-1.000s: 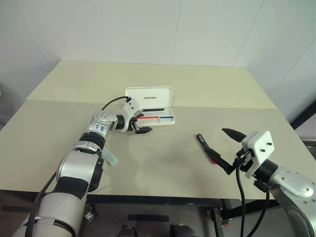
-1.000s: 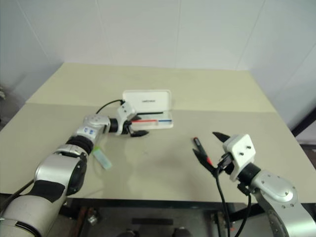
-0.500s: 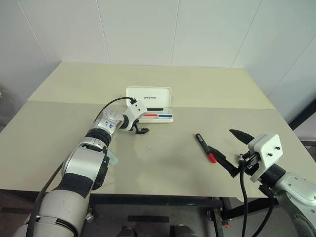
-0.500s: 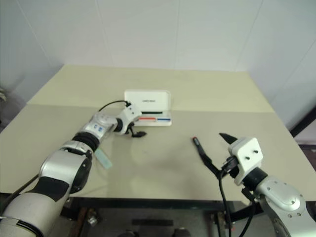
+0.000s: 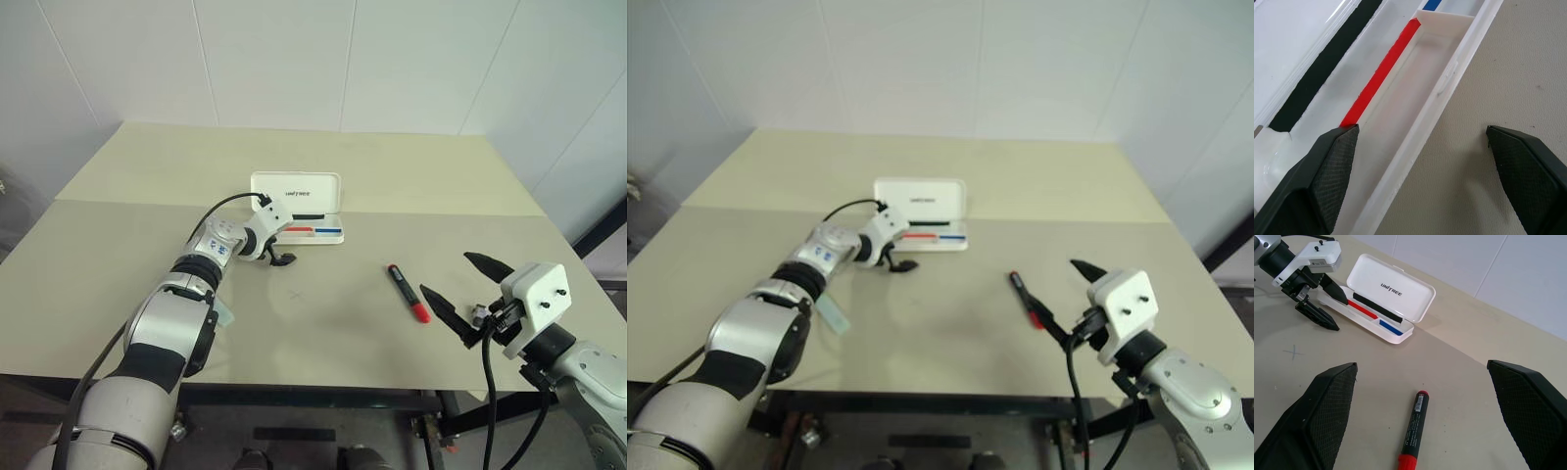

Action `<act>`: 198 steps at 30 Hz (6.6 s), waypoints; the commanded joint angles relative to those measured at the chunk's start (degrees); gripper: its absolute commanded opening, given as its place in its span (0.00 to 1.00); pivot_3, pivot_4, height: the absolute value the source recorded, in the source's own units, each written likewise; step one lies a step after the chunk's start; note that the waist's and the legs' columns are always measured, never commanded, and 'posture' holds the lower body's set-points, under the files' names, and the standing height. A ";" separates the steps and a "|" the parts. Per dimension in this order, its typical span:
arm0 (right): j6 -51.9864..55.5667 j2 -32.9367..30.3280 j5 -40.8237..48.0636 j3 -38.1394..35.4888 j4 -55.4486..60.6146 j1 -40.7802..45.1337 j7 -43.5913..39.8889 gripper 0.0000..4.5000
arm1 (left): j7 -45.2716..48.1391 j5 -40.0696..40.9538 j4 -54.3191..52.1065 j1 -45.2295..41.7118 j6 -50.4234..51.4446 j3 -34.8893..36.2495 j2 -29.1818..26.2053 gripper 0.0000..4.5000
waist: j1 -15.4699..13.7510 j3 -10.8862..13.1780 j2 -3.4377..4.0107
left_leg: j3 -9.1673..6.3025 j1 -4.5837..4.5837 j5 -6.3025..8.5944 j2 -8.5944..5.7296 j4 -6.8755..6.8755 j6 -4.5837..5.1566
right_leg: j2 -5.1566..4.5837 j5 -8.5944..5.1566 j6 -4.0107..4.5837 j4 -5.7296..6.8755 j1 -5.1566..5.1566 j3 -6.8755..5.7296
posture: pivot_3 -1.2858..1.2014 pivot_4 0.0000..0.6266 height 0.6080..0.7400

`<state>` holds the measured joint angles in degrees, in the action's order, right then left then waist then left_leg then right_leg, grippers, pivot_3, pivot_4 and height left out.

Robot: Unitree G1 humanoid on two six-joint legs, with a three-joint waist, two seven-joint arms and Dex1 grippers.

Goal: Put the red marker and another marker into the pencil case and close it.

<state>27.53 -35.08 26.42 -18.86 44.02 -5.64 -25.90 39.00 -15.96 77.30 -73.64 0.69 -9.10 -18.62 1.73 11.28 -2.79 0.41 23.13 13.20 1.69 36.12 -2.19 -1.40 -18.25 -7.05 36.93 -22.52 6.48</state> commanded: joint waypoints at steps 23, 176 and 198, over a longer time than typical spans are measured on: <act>-0.29 -2.29 0.66 -1.96 -0.57 3.30 -1.72 1.00 | -2.29 -2.58 0.36 1.29 -2.34 -0.82 -1.23 0.00 | 0.14 -0.03 0.05 | 0.03 0.03 0.38 0.01 -0.11 -0.09 | 0.01 -0.21 -0.08 -0.06 -0.06 0.05 | 0.52 0.24 1.00; 3.38 6.88 0.42 10.72 -19.16 35.09 -3.62 0.13 | 53.50 45.65 -38.02 29.02 -4.66 15.92 -17.22 1.00 | 1.53 0.08 0.35 | -0.07 0.09 0.38 0.14 -0.01 -0.04 | -0.06 -0.33 0.16 0.40 -0.28 -0.08 | 0.52 0.24 1.00; -24.52 8.01 -21.42 38.82 -56.66 53.22 -31.14 0.13 | 53.50 48.84 -34.57 32.00 -11.91 11.34 -23.78 1.00 | 1.72 0.11 0.35 | 0.00 0.28 0.38 0.17 -0.01 -0.04 | -0.13 -0.40 0.27 0.58 -0.69 -0.10 | 0.52 0.24 1.00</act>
<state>6.00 -27.60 6.25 20.01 -11.23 45.97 -56.48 86.08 31.17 44.89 -41.88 -10.89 1.43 -41.41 3.45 11.39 -2.44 0.41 23.50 13.57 1.88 36.12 -2.24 -1.54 -18.65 -6.78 37.58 -23.34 6.38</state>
